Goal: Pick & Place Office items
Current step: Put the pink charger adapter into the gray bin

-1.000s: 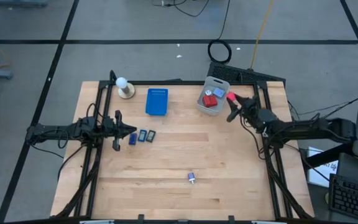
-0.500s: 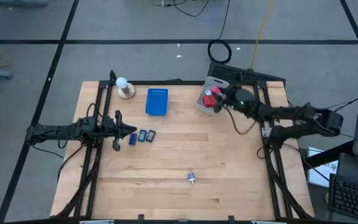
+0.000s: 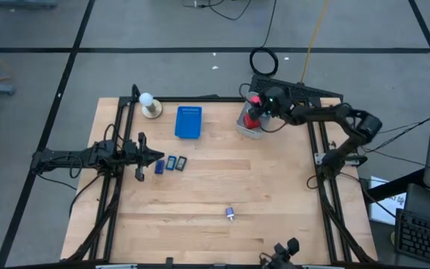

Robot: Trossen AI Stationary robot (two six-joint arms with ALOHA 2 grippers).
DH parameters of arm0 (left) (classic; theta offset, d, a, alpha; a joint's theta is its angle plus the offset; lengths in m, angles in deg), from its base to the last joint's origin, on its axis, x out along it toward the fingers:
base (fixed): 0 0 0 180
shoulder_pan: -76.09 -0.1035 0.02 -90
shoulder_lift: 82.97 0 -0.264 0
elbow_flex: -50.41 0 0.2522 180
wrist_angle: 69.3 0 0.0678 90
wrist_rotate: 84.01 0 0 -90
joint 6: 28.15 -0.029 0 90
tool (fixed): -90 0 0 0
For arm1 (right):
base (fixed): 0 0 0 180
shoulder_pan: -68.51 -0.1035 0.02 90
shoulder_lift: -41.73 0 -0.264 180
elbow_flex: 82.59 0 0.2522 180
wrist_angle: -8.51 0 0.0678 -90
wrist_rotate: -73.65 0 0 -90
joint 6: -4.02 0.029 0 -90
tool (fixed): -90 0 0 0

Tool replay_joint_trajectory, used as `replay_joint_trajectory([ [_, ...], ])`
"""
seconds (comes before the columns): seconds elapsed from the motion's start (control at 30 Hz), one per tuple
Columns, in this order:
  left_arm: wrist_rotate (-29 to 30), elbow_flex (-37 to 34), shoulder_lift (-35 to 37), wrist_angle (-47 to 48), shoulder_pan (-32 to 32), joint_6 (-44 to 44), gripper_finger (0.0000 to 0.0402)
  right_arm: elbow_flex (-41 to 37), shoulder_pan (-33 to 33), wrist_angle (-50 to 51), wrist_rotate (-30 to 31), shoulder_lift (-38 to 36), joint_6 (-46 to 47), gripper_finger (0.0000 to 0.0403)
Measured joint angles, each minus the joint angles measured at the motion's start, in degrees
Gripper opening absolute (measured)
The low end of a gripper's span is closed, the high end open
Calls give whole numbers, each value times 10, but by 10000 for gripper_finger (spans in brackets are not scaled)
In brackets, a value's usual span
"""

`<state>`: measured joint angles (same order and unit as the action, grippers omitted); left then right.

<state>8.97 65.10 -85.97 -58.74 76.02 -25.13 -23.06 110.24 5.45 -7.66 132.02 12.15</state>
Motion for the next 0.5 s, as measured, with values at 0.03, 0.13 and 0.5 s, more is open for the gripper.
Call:
replay_joint_trajectory([
  [0.03, 0, 0, 0, 0, 0, 0, 21, 1, 5, 0, 0, 11, 0, 150],
  [0.13, 0, 0, 0, 0, 0, 0, 21, 3, 14, -11, 0, 35, 2, 147],
  [0.5, 0, 0, 0, 0, 0, 0, 21, 3, 14, -40, 0, 69, -2, 156],
])
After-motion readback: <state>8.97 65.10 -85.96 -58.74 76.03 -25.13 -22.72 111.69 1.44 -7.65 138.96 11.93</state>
